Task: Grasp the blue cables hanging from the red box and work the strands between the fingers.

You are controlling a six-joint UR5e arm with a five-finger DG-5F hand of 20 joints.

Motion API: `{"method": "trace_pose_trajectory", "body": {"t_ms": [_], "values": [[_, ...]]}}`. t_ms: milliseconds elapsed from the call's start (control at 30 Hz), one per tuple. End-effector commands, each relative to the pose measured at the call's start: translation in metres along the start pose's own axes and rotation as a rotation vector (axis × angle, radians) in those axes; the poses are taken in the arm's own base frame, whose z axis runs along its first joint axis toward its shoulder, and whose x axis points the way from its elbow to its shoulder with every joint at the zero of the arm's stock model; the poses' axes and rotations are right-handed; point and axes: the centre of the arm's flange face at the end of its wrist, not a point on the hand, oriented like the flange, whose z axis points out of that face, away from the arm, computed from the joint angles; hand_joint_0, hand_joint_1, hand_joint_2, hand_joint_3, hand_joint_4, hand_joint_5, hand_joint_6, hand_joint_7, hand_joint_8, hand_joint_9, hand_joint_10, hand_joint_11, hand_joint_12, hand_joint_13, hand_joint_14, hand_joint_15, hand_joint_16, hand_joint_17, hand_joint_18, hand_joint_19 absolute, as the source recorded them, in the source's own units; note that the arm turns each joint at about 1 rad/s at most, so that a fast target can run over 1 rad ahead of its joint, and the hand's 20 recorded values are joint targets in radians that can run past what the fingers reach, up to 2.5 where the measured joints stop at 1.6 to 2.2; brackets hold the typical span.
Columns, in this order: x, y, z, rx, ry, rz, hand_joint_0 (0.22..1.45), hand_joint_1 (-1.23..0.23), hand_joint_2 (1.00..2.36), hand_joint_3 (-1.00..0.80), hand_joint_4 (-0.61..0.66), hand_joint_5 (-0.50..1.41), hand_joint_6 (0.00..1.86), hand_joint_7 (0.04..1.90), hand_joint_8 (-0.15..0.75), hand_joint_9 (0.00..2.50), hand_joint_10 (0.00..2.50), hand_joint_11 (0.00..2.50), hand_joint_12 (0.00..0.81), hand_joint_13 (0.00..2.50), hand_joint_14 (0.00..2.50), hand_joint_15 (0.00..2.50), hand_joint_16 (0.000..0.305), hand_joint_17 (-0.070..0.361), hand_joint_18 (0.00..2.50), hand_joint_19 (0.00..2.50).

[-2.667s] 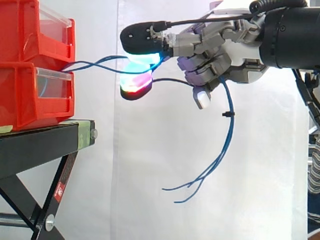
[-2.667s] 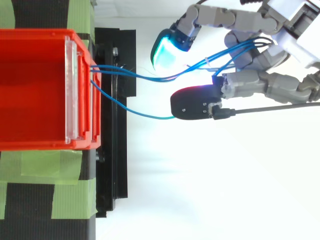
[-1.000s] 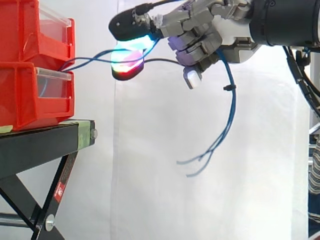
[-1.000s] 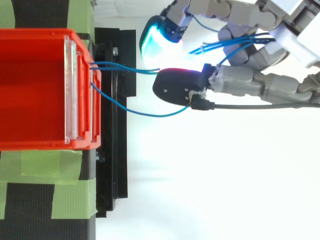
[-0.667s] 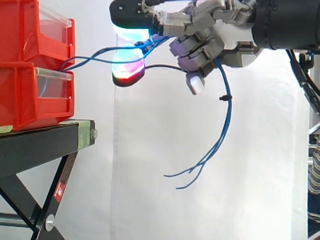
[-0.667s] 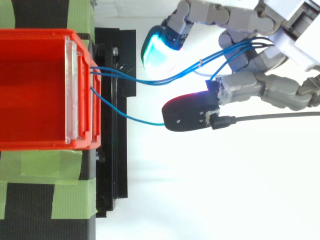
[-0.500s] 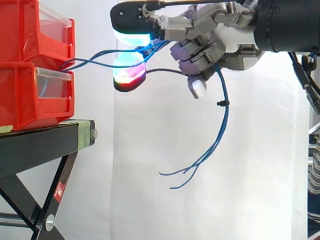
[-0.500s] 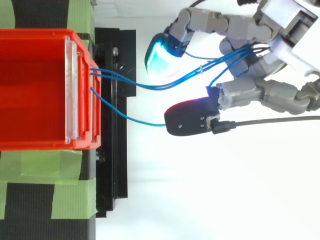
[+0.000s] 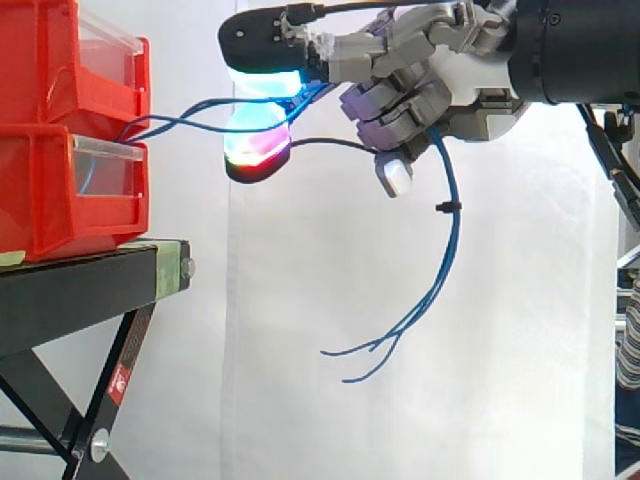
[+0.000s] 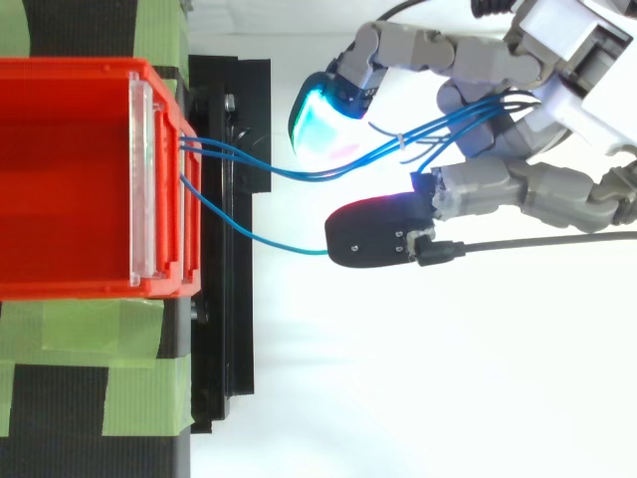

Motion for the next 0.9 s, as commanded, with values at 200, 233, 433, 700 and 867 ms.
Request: {"method": "trace_pose_trajectory", "body": {"t_ms": [200, 233, 433, 700, 867], "values": [[0.0002, -0.0001, -0.0002, 0.0, 0.0, 0.0, 0.96, -0.61, 1.02, -0.53, 0.31, 0.41, 0.01, 1.23, 0.532, 1.78, 2.5, 2.5, 0.684, 1.96, 2.5, 1.71, 0.243, 0.182, 2.5, 0.6], [0.0002, -0.0001, -0.0002, 0.0, 0.0, -0.001, 0.96, -0.61, 1.02, -0.53, 0.32, 0.41, 0.01, 1.23, 0.532, 1.78, 2.5, 2.5, 0.684, 1.96, 2.5, 1.71, 0.243, 0.182, 2.5, 0.6], [0.0, 0.001, 0.0005, -0.003, -0.003, 0.005, 0.99, -0.62, 1.02, -0.47, 0.31, 0.4, 0.01, 1.23, 0.532, 1.78, 2.5, 2.5, 0.684, 1.96, 2.5, 1.71, 0.243, 0.182, 2.5, 0.6], [0.0002, 0.0015, 0.0007, -0.007, -0.002, 0.042, 1.09, -0.65, 1.02, -0.31, 0.29, 0.42, 0.01, 1.26, 0.532, 1.78, 2.5, 2.5, 0.684, 1.96, 2.5, 1.71, 0.243, 0.182, 2.5, 0.6], [0.0006, 0.0017, 0.0006, -0.009, 0.002, 0.112, 1.11, -0.64, 1.02, -0.18, 0.28, 0.44, 0.01, 1.29, 0.532, 1.78, 2.5, 2.5, 0.684, 1.96, 2.5, 1.71, 0.243, 0.182, 2.5, 0.6]]}}
